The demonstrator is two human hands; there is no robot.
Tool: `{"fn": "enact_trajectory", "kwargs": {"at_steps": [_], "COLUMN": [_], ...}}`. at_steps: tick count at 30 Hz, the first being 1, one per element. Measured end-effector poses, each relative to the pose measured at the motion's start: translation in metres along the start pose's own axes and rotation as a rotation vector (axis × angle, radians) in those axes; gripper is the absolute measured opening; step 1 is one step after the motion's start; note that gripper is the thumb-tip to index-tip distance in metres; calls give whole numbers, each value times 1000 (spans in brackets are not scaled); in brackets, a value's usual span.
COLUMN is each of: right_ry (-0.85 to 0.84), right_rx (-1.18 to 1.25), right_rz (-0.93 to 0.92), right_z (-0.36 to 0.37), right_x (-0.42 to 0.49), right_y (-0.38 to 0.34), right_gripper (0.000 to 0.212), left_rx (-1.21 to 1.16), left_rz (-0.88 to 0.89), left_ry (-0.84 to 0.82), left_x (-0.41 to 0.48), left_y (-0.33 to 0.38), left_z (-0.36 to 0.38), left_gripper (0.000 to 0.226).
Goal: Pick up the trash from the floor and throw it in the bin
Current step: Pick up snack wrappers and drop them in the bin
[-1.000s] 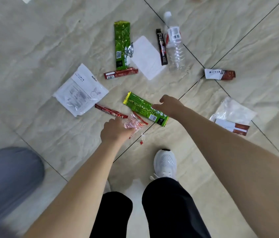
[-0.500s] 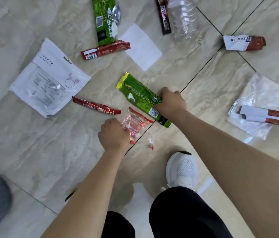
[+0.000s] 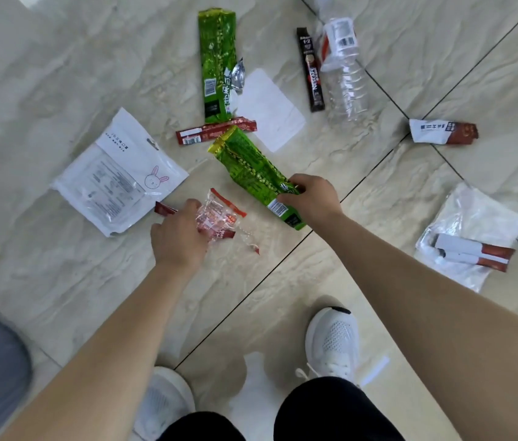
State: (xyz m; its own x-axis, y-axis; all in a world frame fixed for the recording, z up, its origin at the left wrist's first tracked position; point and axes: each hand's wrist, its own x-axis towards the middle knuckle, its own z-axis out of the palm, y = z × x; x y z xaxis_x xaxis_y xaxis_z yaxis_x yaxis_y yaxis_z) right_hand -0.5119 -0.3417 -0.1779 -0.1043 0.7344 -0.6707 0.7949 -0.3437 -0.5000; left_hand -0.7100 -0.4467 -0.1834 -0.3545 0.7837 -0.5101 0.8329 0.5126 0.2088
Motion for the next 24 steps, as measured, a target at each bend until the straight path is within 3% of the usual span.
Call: {"fn": "enact_trajectory", "kwargs": {"at_steps": [2, 7, 11, 14, 18, 22, 24], "right_ry": [8, -3, 70, 146, 192, 220, 188], "right_rx": [-24, -169, -363, -484, -598, -664, -626], "right_rz": [-29, -160, -297, -337, -294, -215, -148], "right_z": [-3, 1, 18, 27, 41, 54, 56], "right_x": [8, 41, 72, 91, 103, 105, 103], "right_y": [-9, -44, -82, -99, -107, -111, -111], "right_gripper": [25, 8, 31, 34, 44, 55, 47], "left_rx": [108, 301, 327, 298, 36, -484, -750], "left_rz": [23, 84, 138, 120, -24, -297, -420], "left_ry": [-37, -30, 20, -4, 54, 28, 4], "left_x": [7, 11, 19, 21, 19, 16, 16], "left_y": [0, -12, -36, -51, -68, -79, -80], "left_z": [3, 8, 10, 8, 3, -1, -4], "left_gripper": [30, 30, 27, 27, 22, 24, 19]}}
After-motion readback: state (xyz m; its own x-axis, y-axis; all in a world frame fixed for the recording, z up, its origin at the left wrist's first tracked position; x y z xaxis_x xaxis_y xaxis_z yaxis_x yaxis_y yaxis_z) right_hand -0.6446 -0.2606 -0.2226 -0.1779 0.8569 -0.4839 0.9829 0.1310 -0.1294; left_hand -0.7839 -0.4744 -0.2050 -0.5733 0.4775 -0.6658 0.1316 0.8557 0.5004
